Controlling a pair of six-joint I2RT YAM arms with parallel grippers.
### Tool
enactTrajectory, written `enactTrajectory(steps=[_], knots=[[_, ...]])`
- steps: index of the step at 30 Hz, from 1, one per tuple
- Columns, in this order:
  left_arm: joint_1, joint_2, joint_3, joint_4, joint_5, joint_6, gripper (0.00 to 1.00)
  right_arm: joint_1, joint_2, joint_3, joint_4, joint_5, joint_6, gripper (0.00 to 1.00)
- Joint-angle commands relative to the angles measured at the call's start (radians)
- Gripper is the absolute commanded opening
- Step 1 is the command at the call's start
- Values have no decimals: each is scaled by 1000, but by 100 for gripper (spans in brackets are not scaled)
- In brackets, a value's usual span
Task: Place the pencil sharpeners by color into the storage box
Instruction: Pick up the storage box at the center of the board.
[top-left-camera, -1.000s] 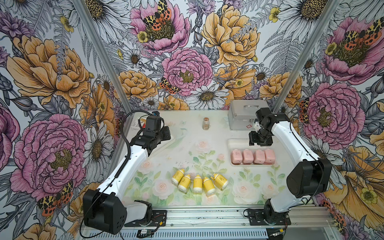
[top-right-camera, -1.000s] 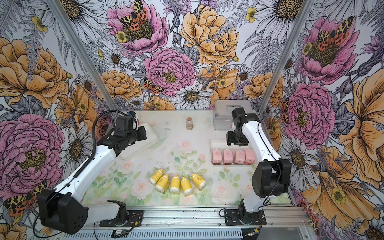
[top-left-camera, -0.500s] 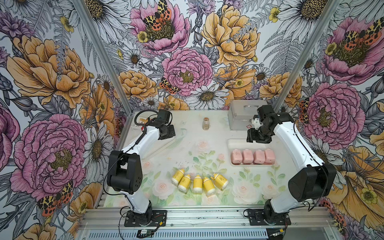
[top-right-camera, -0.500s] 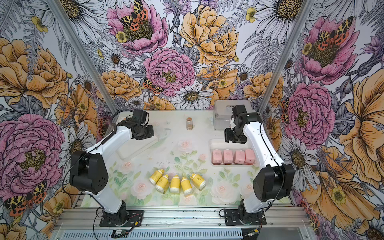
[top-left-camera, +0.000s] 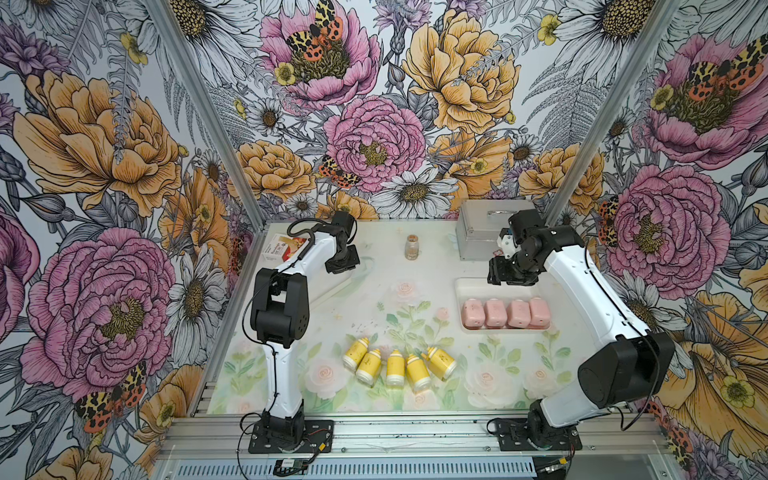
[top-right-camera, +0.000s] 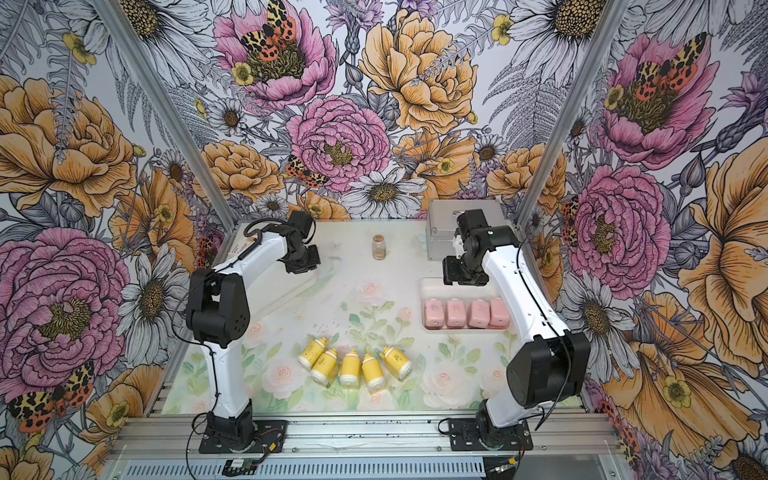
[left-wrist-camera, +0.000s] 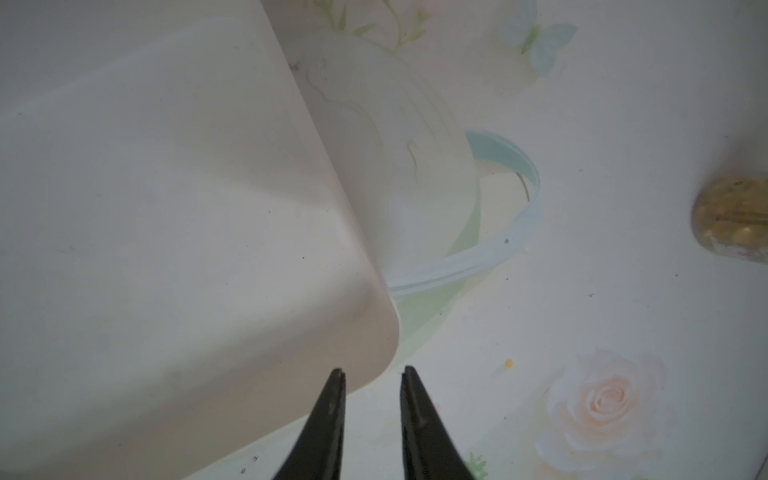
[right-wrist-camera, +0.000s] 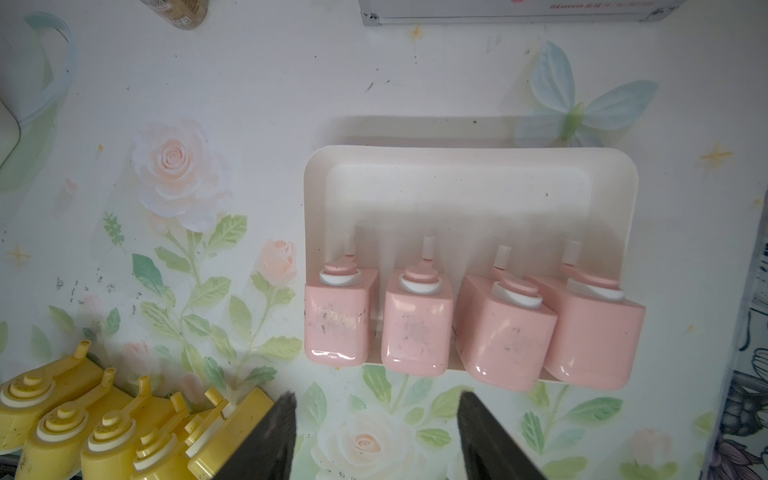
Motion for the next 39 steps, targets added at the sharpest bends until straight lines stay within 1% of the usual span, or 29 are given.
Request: enactTrajectory(steps=[1, 7, 10, 12, 19, 22, 26, 30, 33, 39], knots=[[-6, 62, 83, -71, -43, -30, 26, 11, -20, -20, 38, -20, -1, 64], [-11, 152, 208, -115, -43, -65, 27, 19, -9, -29, 60, -43, -6, 64], [-11, 192, 261, -136, -51, -68, 31, 22, 0, -31, 67, -51, -7, 64], [-11, 205, 274, -139, -53, -67, 34, 24, 6, -32, 71, -55, -9, 64], [-7, 227, 267, -141, -68, -61, 33, 26, 11, -37, 74, -54, -9, 64], [-9, 232, 256, -140, -67, -57, 30, 27, 13, -37, 74, -48, -8, 64], [-21, 218, 232, -140, -69, -44, 22, 27, 18, -38, 74, -41, -5, 64], [-42, 190, 188, -139, -78, -25, 16, 29, 12, -37, 74, -38, -3, 64], [-51, 175, 157, -137, -83, -21, 14, 31, 6, -38, 72, -36, -3, 64], [-62, 158, 119, -136, -86, -16, 2, 31, 2, -41, 72, -24, -6, 64]])
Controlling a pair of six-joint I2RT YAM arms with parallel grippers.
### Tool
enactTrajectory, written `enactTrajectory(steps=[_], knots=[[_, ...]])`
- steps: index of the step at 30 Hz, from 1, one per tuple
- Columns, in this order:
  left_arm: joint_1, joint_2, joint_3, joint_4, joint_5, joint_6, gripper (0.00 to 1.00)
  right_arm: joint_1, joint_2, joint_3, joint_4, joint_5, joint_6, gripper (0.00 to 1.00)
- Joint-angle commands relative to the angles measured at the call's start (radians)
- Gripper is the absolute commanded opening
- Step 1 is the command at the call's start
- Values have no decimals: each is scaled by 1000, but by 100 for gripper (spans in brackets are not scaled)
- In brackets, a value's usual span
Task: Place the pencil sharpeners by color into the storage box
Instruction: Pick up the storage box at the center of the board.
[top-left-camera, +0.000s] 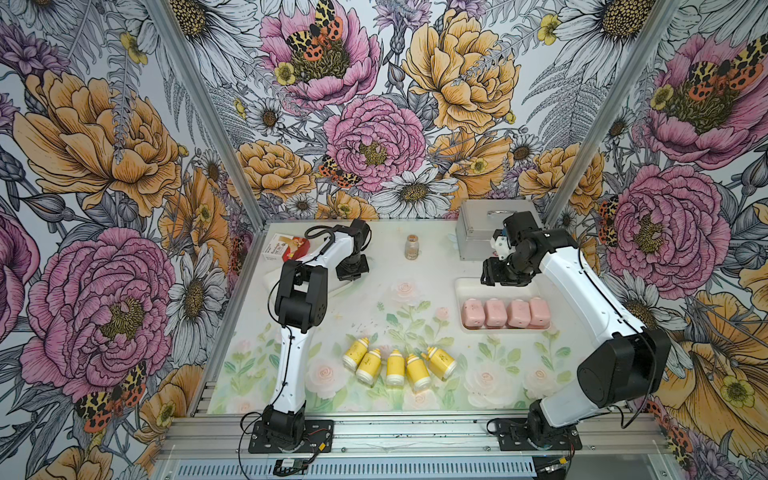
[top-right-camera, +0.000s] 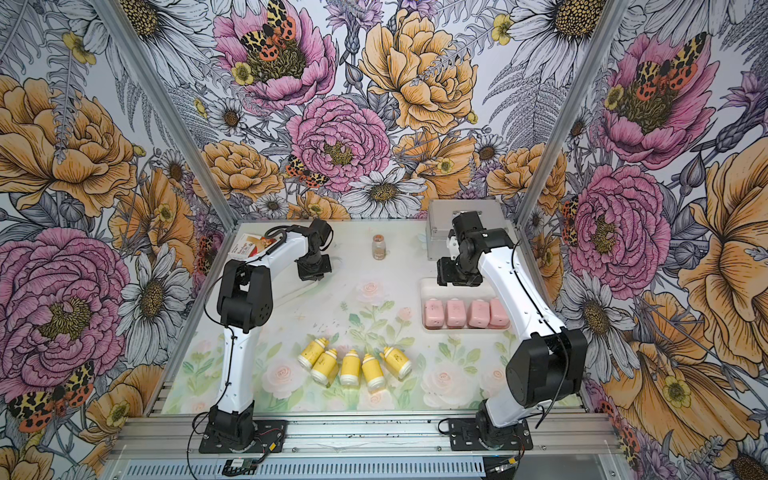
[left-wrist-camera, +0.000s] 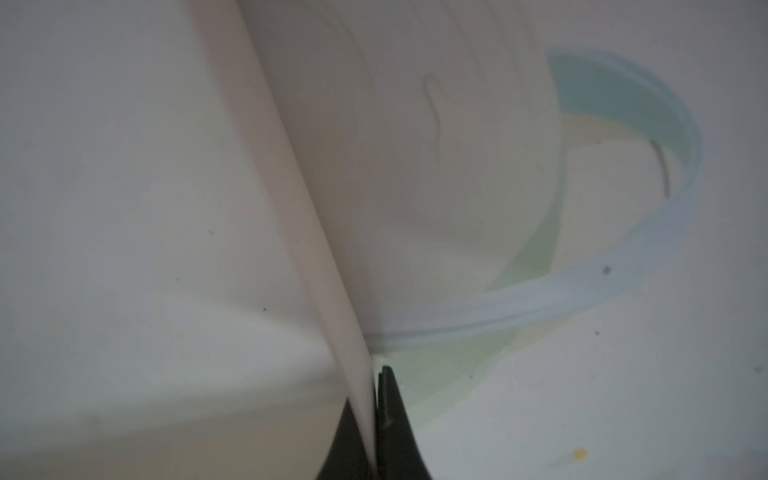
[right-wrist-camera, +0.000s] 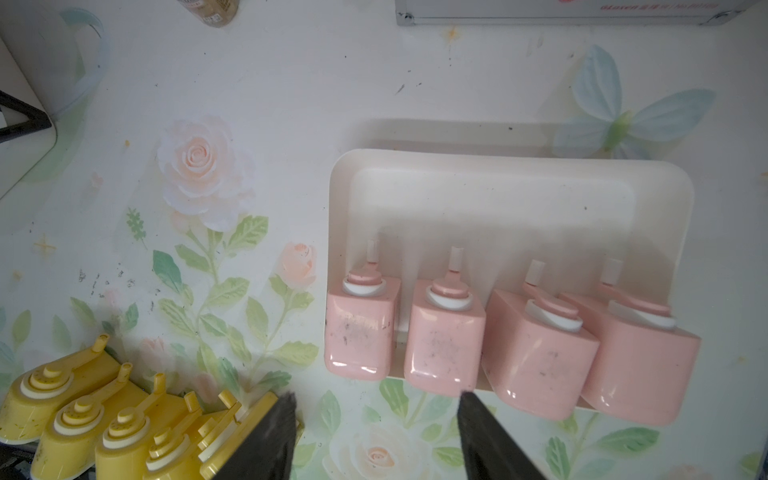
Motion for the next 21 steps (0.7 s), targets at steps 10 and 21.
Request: enactTrajectory(steps=[10, 21], knots=[[-102, -199, -193, 11, -62, 22, 0, 10, 4, 4, 20, 17, -2, 64], [-217, -414, -445, 28, 0, 126, 0, 11, -35, -25, 19, 33, 8, 64]])
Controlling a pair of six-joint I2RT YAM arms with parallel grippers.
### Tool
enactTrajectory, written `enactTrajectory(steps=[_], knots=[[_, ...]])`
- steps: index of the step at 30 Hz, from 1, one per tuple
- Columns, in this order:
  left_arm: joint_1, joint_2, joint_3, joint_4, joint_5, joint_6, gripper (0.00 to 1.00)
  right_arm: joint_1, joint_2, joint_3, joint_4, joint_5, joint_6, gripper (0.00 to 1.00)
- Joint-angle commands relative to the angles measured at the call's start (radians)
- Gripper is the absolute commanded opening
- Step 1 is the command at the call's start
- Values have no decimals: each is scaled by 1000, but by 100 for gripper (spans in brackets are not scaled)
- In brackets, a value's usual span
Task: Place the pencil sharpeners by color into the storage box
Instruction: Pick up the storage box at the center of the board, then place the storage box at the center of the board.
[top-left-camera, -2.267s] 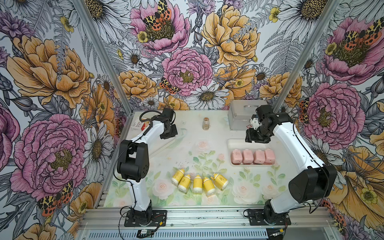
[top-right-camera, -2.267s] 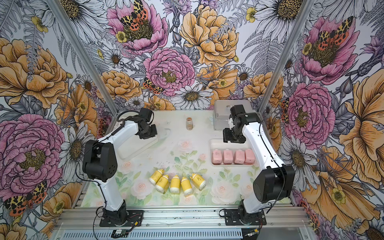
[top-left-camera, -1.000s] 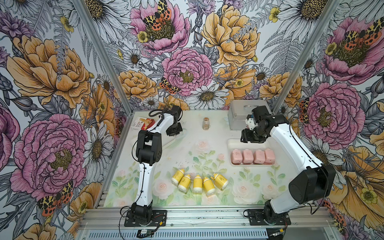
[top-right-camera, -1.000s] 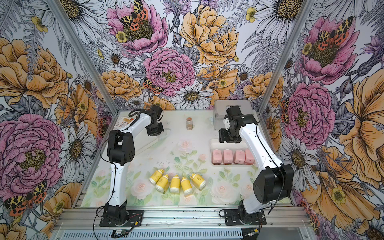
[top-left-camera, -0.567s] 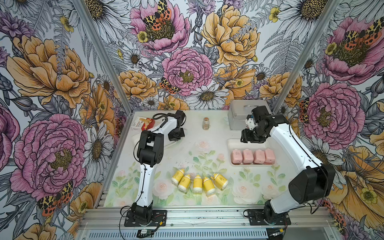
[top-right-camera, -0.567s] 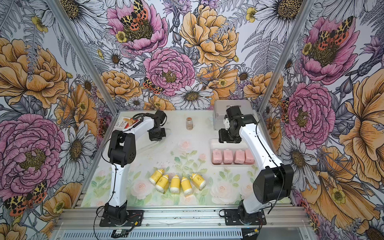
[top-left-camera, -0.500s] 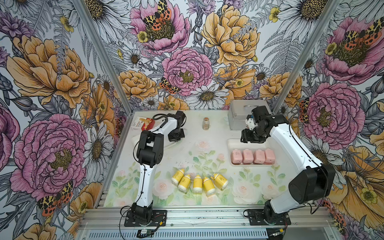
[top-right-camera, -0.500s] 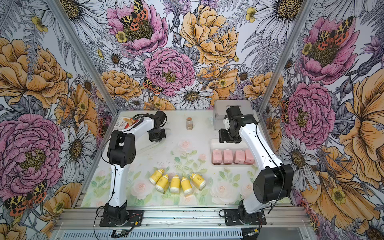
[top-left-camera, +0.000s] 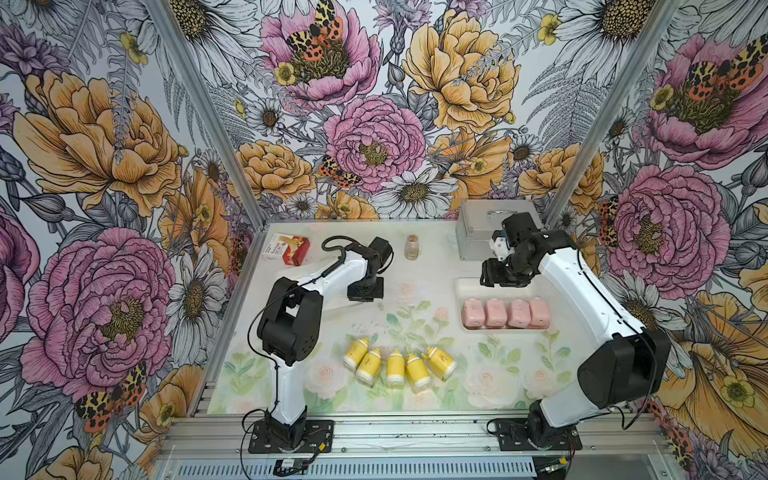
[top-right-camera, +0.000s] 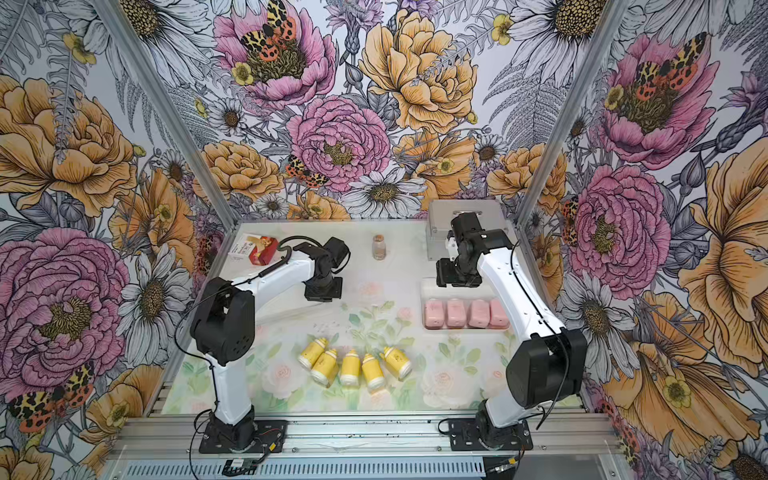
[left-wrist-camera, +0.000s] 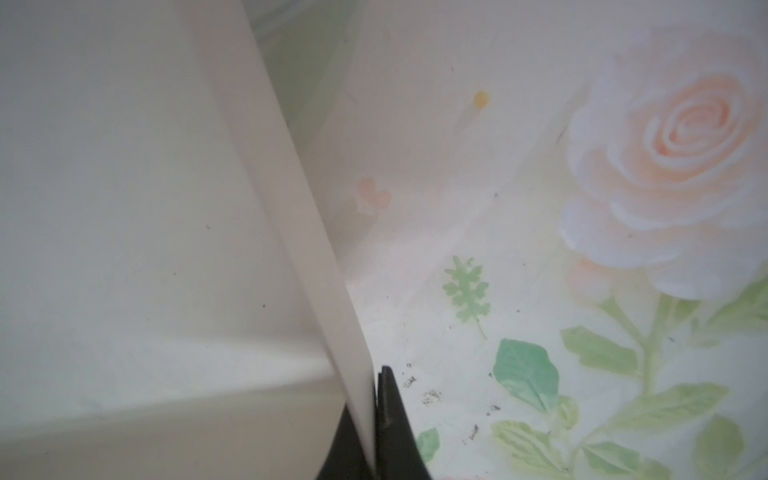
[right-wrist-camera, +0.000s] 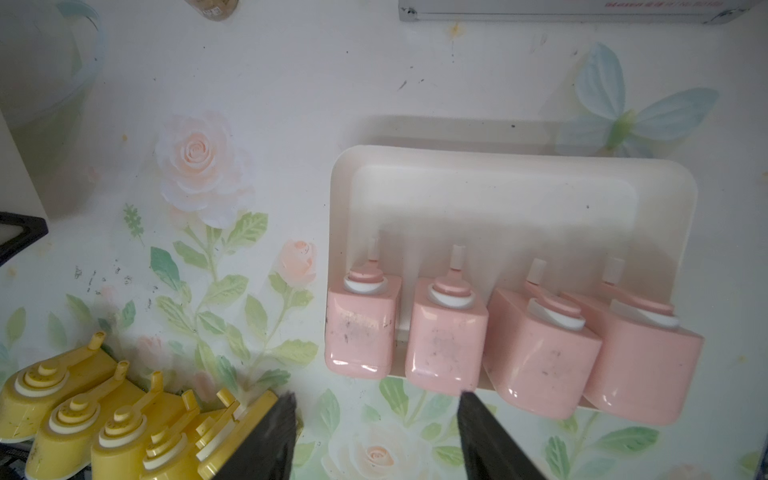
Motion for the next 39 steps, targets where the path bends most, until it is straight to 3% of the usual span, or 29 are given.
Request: enactTrajectory(steps=[1, 13, 39], knots=[[-5, -56, -55, 12, 21, 66, 0, 6, -26, -13, 15, 25, 10, 64], [-94, -96, -89, 10, 37, 155, 0, 27, -19, -7, 17, 12, 40, 64], [-74, 21, -63, 30, 17, 134, 0, 60, 5, -35, 41, 11, 45, 64]])
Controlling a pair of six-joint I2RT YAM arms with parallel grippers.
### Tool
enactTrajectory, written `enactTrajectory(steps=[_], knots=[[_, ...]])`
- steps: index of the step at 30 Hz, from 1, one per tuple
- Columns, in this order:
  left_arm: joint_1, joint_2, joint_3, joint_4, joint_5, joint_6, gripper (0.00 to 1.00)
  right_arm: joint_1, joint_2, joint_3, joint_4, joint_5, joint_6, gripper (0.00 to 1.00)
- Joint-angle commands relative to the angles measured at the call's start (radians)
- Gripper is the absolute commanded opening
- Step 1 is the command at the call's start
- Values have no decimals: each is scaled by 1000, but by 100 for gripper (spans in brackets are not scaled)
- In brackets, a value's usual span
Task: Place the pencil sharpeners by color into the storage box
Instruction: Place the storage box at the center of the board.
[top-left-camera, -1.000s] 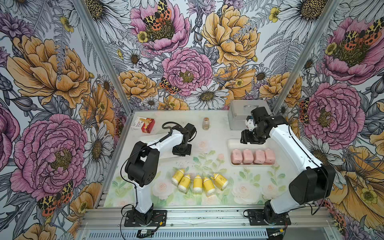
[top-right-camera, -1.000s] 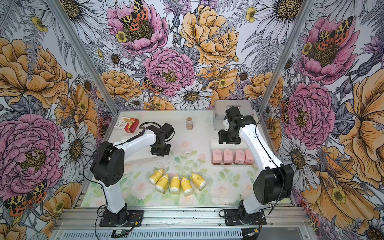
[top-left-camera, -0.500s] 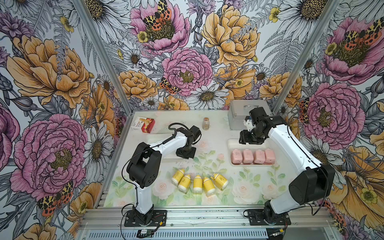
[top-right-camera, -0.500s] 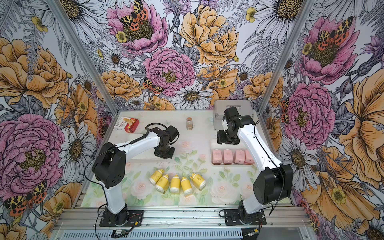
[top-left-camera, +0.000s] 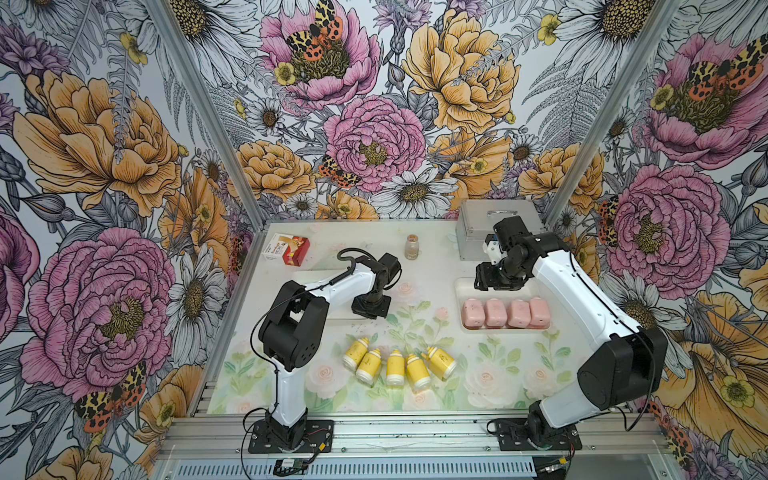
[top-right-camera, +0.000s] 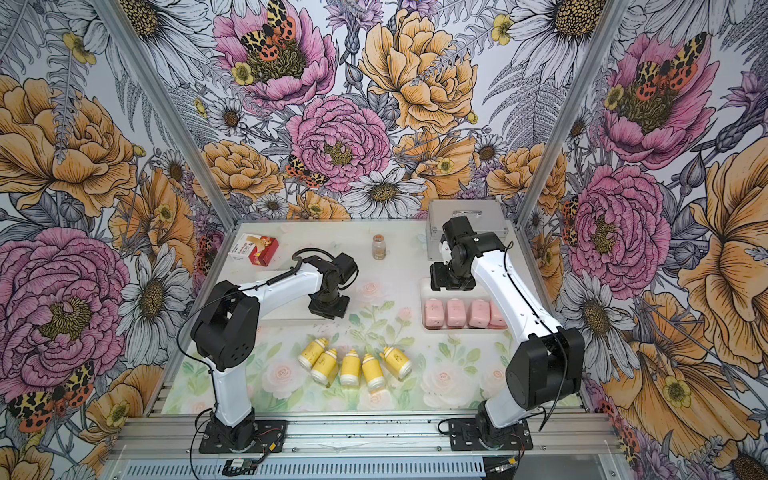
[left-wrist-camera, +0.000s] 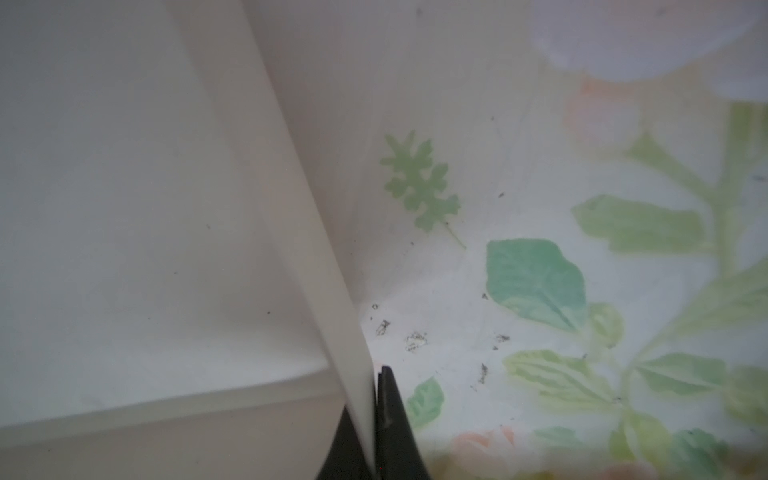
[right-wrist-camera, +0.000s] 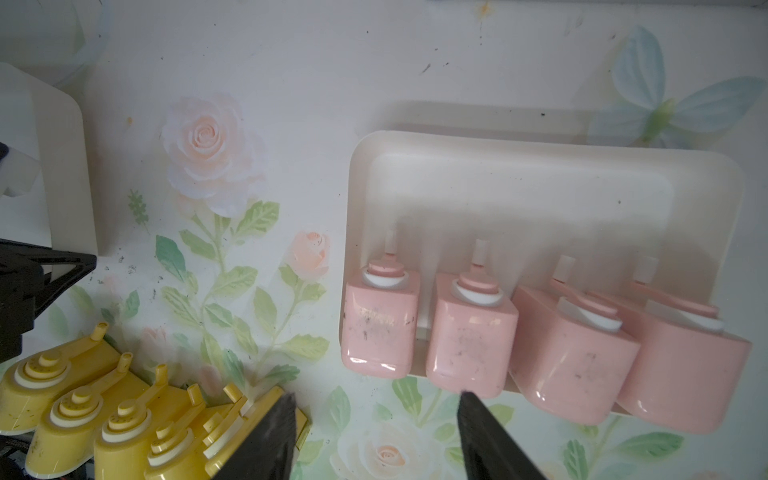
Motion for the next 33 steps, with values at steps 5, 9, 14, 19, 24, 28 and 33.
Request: enactTrajectory(steps=[5, 9, 14, 19, 24, 28, 33], knots=[[13, 28, 31, 25, -17, -6, 1, 9, 10, -8, 26, 9, 15, 64], [14, 36, 30, 27, -14, -9, 10, 8, 13, -10, 29, 7, 15, 64], [15, 41, 33, 29, -12, -9, 16, 10, 16, -10, 33, 7, 16, 64], [14, 39, 39, 29, -16, -15, 17, 11, 19, -8, 33, 7, 13, 64], [17, 14, 57, 27, -25, -17, 20, 10, 22, -10, 33, 12, 9, 64], [23, -24, 78, 26, -17, -28, 25, 11, 37, -8, 35, 12, 7, 64], [23, -84, 96, 23, -8, -47, 26, 10, 49, -7, 43, 6, 3, 64]])
